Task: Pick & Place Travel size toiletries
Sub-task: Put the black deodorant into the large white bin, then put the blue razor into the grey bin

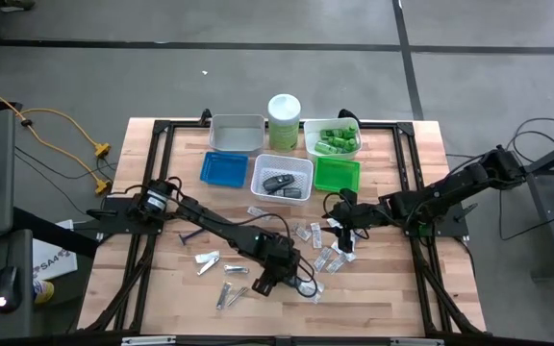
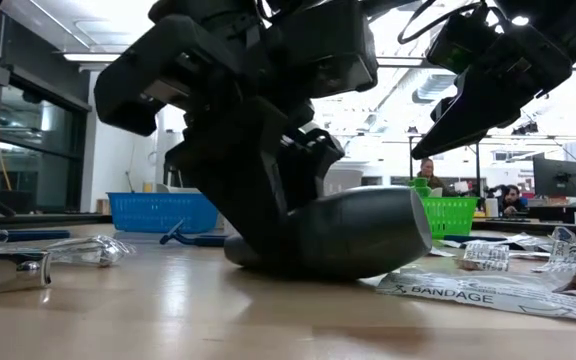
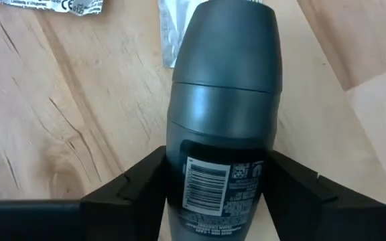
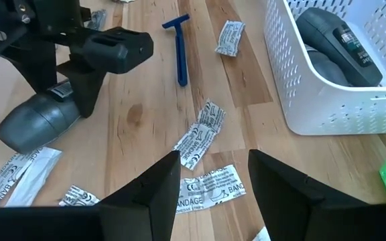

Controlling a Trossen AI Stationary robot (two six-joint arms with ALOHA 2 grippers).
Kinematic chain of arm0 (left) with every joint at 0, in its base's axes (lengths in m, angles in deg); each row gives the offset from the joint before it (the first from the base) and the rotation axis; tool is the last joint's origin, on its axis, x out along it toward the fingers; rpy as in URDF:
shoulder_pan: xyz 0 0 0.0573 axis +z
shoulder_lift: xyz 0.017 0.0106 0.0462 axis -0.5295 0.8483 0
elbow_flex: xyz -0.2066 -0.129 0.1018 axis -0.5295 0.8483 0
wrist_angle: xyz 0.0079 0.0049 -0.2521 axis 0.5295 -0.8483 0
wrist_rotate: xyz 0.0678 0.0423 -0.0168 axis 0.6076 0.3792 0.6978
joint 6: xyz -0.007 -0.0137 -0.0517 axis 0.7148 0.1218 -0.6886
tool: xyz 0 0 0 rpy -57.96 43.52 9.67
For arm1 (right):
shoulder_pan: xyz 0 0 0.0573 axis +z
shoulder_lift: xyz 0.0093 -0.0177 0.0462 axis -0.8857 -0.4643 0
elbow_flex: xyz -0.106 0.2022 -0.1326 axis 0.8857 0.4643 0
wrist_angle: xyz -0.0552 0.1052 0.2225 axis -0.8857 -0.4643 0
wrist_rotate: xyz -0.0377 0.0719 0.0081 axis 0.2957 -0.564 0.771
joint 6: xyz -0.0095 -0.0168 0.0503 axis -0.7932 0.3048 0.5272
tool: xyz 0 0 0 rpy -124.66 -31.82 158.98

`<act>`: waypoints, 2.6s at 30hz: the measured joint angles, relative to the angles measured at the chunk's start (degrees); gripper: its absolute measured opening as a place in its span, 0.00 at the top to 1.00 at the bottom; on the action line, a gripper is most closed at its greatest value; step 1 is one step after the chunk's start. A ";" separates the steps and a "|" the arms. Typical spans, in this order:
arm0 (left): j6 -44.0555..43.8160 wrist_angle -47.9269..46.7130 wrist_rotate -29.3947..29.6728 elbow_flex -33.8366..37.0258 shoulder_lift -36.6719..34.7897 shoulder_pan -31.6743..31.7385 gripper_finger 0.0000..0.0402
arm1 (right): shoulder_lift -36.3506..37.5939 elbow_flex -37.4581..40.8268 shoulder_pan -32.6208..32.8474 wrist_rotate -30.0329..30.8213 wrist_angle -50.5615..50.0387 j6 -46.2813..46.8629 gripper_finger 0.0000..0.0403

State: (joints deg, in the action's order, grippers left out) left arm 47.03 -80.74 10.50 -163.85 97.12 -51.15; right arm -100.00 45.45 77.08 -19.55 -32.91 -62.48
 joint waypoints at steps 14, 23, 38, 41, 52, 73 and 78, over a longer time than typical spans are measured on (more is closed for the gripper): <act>5.15 -37.66 22.67 -23.78 -0.15 0.52 0.51 | 0.01 0.00 0.00 0.26 0.01 -0.38 0.58; 7.24 -47.96 36.33 -31.58 -0.17 10.68 0.51 | 0.02 0.00 0.00 0.28 0.01 -1.02 0.58; 6.51 -47.22 20.89 -29.98 0.26 30.53 0.47 | 0.04 0.00 0.00 -0.11 -0.19 -1.03 0.58; 6.55 -46.92 17.32 -29.98 0.28 31.34 0.46 | 0.04 0.00 0.00 -0.11 -0.86 -0.95 0.58; 5.90 -46.98 15.58 -29.98 0.28 31.15 0.45 | 0.04 0.00 0.01 3.39 -2.58 0.53 0.58; -2.05 -55.10 14.16 -29.57 -1.99 28.33 0.34 | 0.04 0.00 0.49 3.50 -4.61 0.77 0.58; -5.09 -56.41 16.15 -27.99 -3.05 23.74 0.34 | 0.04 0.00 0.70 3.63 -7.19 2.40 0.58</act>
State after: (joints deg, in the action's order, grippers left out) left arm 41.94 -137.15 26.64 -191.84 94.07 -27.41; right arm -99.96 45.45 77.78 -15.93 -40.09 -60.09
